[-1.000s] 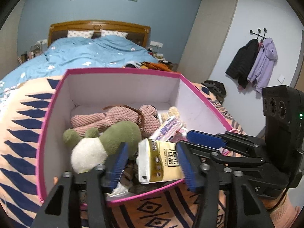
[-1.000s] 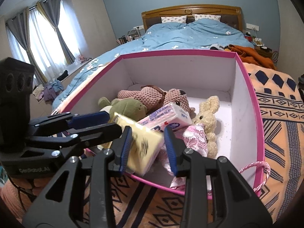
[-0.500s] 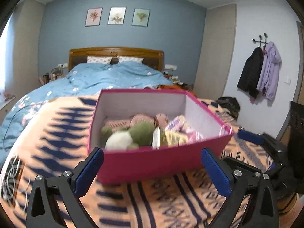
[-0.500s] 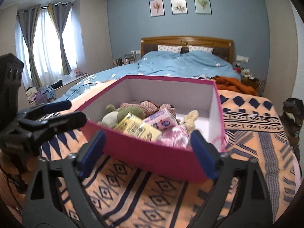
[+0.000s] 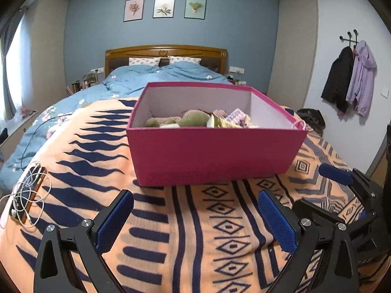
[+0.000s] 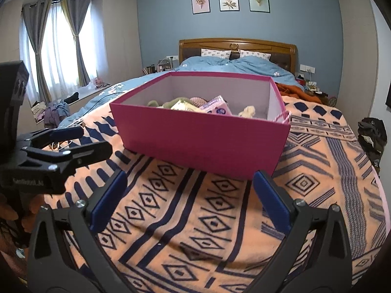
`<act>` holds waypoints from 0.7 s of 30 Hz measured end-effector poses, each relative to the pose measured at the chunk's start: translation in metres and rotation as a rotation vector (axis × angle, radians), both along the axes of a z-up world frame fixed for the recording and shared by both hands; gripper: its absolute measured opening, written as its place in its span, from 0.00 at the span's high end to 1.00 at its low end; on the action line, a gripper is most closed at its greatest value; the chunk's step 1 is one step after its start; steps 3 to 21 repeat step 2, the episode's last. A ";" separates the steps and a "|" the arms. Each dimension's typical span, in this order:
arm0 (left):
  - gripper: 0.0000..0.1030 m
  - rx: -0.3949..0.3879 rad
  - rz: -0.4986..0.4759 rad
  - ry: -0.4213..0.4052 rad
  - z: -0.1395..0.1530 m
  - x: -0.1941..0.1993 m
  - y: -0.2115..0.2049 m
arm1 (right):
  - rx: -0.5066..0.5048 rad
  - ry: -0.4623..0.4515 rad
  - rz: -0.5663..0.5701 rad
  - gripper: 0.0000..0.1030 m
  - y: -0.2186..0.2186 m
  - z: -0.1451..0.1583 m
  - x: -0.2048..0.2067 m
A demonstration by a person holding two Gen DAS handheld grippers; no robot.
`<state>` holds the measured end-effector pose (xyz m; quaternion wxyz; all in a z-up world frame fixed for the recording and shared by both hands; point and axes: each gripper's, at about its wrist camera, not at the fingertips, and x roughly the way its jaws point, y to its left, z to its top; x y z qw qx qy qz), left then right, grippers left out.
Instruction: Organize objects
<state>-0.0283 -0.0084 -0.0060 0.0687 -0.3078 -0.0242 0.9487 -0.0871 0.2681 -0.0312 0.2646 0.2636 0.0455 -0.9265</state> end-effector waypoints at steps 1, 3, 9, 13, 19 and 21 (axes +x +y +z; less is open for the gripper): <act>0.00 0.000 -0.001 -0.005 -0.001 0.001 0.000 | -0.001 -0.002 -0.002 0.00 0.001 -0.001 0.001; 0.00 0.004 0.002 -0.012 -0.001 0.001 0.000 | -0.001 -0.004 -0.003 0.00 0.001 -0.002 0.001; 0.00 0.004 0.002 -0.012 -0.001 0.001 0.000 | -0.001 -0.004 -0.003 0.00 0.001 -0.002 0.001; 0.00 0.004 0.002 -0.012 -0.001 0.001 0.000 | -0.001 -0.004 -0.003 0.00 0.001 -0.002 0.001; 0.00 0.004 0.002 -0.012 -0.001 0.001 0.000 | -0.001 -0.004 -0.003 0.00 0.001 -0.002 0.001; 0.00 0.004 0.002 -0.012 -0.001 0.001 0.000 | -0.001 -0.004 -0.003 0.00 0.001 -0.002 0.001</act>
